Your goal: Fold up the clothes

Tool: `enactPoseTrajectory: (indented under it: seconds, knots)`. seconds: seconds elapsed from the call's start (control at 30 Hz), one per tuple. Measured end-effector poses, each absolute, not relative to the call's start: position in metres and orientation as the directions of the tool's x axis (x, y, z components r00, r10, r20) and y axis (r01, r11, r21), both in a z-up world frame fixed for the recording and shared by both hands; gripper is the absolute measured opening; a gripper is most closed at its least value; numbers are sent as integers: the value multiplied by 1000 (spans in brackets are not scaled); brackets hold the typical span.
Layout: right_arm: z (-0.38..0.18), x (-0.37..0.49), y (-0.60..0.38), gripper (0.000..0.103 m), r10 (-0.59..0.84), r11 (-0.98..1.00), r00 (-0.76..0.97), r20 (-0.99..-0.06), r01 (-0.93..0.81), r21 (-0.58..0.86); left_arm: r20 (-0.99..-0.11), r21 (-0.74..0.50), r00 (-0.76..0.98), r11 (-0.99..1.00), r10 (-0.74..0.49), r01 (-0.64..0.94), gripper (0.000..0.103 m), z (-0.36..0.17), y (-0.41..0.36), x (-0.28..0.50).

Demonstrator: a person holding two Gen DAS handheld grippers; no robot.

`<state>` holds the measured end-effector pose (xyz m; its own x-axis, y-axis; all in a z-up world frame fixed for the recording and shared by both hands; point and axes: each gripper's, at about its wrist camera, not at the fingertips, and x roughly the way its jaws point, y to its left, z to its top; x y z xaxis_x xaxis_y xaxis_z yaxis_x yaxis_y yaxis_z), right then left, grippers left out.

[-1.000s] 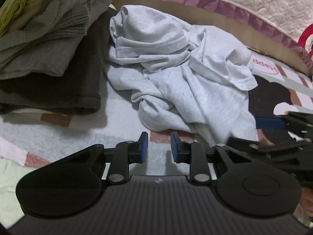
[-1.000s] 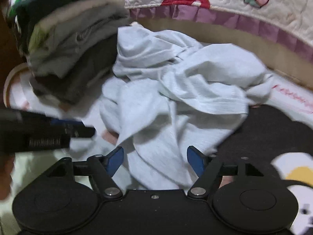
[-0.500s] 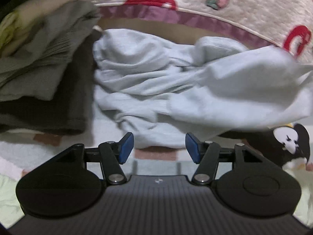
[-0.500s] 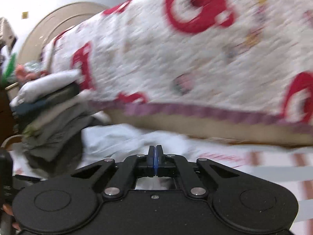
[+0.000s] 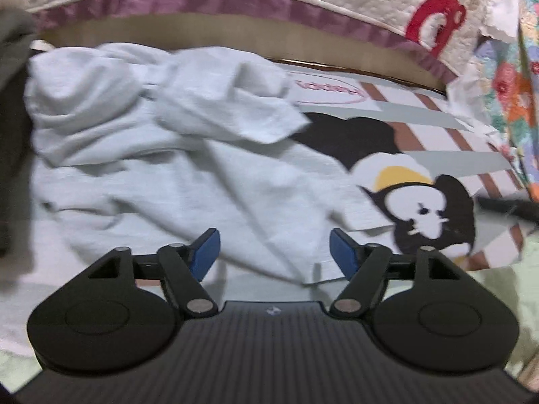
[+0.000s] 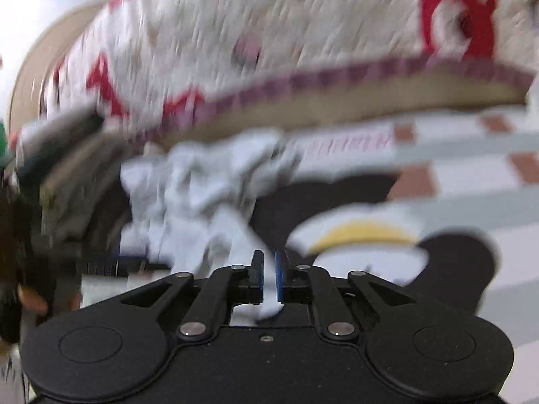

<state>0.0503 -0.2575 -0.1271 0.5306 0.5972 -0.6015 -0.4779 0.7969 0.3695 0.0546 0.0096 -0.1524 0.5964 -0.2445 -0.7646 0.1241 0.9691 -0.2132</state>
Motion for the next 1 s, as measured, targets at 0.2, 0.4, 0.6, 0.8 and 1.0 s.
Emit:
enactPoseTrajectory:
  seconds: [0.2, 0.4, 0.6, 0.8, 1.0]
  knots:
    - [-143, 47, -245, 47, 609, 782, 488, -626, -502, 369, -821, -219, 523, 972, -231, 86, 81, -181, -17, 93]
    - [-151, 43, -249, 50, 556, 813, 509, -657, -497, 304, -800, -99, 580, 988, -151, 121, 11, -172, -28, 94]
    - [-148, 39, -243, 55, 576, 793, 509, -639, -537, 287, -655, 206, 755, 954, -33, 220, 8, -113, -58, 57]
    - [-135, 26, -236, 55, 619, 753, 515, -593, -602, 264, -678, 196, 735, 960, -13, 198, 8, -92, -48, 51]
    - [-139, 25, -234, 56, 627, 749, 504, -595, -601, 280, -636, 108, 769, 979, -67, 174, 8, -80, -31, 50]
